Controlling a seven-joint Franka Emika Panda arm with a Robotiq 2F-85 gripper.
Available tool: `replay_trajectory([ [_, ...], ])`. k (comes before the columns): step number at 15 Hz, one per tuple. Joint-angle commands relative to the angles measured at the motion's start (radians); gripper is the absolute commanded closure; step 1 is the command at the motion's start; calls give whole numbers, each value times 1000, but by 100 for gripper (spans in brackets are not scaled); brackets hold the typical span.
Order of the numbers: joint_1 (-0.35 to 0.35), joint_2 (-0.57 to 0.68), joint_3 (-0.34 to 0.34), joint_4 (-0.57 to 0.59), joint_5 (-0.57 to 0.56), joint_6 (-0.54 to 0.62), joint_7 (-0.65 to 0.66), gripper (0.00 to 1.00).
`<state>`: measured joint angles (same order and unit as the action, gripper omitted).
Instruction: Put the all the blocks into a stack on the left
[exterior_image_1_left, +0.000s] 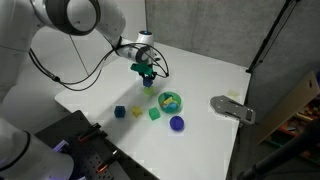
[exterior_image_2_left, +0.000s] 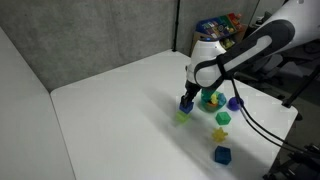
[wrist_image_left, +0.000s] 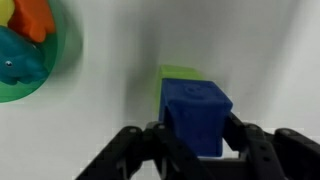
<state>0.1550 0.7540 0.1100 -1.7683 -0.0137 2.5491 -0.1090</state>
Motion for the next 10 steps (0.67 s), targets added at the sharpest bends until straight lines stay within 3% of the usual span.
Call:
replay_trajectory([
  [1,34,36,-31,63,-34,-34,58,76],
  [10,52,81,-43,99,-34,-34,100,76],
])
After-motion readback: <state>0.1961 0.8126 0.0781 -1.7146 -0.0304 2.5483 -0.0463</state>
